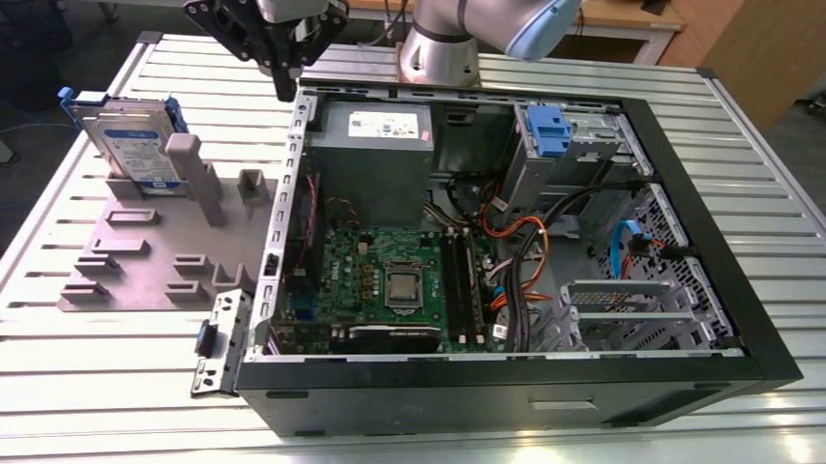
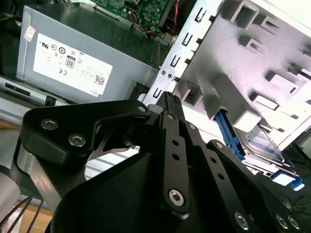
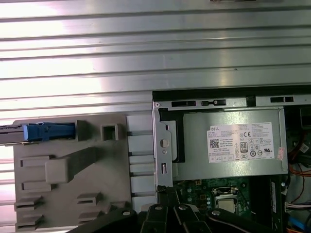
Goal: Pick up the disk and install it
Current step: 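Reach for the disk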
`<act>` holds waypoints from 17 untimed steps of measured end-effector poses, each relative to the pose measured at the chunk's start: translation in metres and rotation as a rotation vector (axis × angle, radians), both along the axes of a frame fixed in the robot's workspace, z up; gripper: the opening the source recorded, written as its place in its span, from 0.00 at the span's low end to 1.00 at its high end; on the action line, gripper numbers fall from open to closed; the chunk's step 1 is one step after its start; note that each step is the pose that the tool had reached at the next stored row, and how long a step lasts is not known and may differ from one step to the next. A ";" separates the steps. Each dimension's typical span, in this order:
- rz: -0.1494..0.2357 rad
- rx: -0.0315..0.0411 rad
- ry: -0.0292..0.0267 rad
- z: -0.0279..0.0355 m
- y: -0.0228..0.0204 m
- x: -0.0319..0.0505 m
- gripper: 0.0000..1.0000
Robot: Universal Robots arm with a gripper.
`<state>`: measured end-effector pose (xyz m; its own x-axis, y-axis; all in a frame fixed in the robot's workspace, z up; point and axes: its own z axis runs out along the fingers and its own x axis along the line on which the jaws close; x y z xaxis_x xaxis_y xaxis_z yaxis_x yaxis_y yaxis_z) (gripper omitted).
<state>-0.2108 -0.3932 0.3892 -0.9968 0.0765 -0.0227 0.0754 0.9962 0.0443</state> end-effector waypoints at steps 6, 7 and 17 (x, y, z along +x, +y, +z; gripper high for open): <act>0.000 -0.0001 0.0001 -0.0002 0.0015 -0.0067 0.11; 0.000 0.0000 0.0000 -0.0003 0.0021 -0.0075 0.11; 0.000 -0.0001 0.0000 -0.0004 0.0051 -0.0098 0.11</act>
